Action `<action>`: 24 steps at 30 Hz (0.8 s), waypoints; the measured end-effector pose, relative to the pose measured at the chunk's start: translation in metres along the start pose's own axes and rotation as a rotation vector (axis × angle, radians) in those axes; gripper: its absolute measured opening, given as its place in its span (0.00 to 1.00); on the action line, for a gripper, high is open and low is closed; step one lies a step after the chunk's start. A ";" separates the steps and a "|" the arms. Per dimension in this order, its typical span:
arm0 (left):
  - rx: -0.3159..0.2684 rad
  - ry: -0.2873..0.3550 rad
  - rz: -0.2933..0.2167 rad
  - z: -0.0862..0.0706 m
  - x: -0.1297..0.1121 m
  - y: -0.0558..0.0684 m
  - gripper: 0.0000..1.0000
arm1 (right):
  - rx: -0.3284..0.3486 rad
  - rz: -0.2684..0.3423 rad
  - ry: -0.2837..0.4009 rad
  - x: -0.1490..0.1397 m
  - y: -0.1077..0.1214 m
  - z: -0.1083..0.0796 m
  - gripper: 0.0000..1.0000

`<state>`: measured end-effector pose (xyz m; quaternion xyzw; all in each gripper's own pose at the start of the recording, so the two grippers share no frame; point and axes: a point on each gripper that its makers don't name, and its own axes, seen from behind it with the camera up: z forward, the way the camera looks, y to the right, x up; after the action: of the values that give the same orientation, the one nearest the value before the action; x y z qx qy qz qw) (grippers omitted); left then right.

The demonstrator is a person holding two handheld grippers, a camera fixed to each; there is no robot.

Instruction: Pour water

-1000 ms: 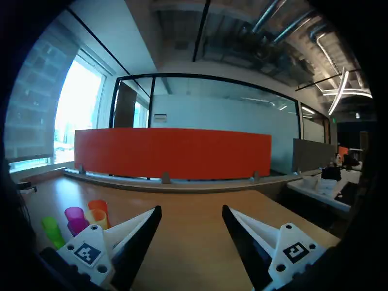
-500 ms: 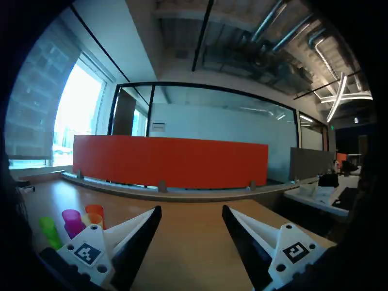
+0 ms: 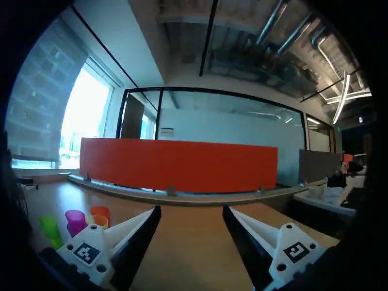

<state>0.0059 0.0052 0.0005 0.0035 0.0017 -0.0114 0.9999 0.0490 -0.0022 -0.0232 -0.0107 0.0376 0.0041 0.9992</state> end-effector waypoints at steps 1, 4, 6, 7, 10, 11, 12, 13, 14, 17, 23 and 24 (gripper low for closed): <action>0.000 0.000 0.000 0.000 0.000 0.000 0.92 | 0.000 0.006 -0.003 -0.004 0.000 0.001 0.98; 0.000 0.000 0.000 0.000 0.000 0.000 0.92 | -0.001 0.017 -0.008 -0.012 -0.001 0.004 0.98; 0.000 0.000 0.000 0.000 0.000 0.000 0.92 | -0.001 0.021 -0.007 -0.016 -0.002 0.005 0.98; 0.000 0.000 0.000 0.000 0.000 0.000 0.92 | 0.001 0.021 -0.006 -0.018 -0.003 0.006 0.98; 0.000 0.000 0.000 0.000 0.000 0.000 0.92 | 0.001 0.024 -0.008 -0.025 -0.004 0.006 0.98; 0.000 0.000 0.000 -0.001 0.000 0.000 0.92 | -0.001 0.025 -0.011 -0.028 -0.004 0.006 0.98; 0.000 0.000 0.000 -0.001 0.000 0.000 0.92 | -0.001 0.025 -0.015 -0.031 -0.004 0.005 0.98; 0.000 0.000 0.000 -0.001 0.000 0.000 0.92 | -0.001 0.024 -0.020 -0.034 -0.005 0.005 0.98; 0.000 0.000 0.000 -0.001 0.000 0.000 0.92 | -0.002 0.023 -0.024 -0.037 -0.005 0.004 0.98; 0.000 0.000 0.000 -0.001 0.000 0.000 0.92 | -0.007 0.007 -0.030 -0.041 -0.006 0.004 0.98; 0.000 0.000 0.000 0.000 0.000 0.000 0.92 | 0.001 -0.007 -0.020 -0.042 -0.011 0.004 0.98; 0.000 0.000 0.000 0.000 0.000 0.000 0.92 | 0.003 -0.008 -0.022 -0.044 -0.012 0.005 0.98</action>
<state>0.0057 0.0052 0.0001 0.0035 0.0017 -0.0114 0.9999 0.0058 -0.0145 -0.0151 -0.0093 0.0264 0.0003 0.9996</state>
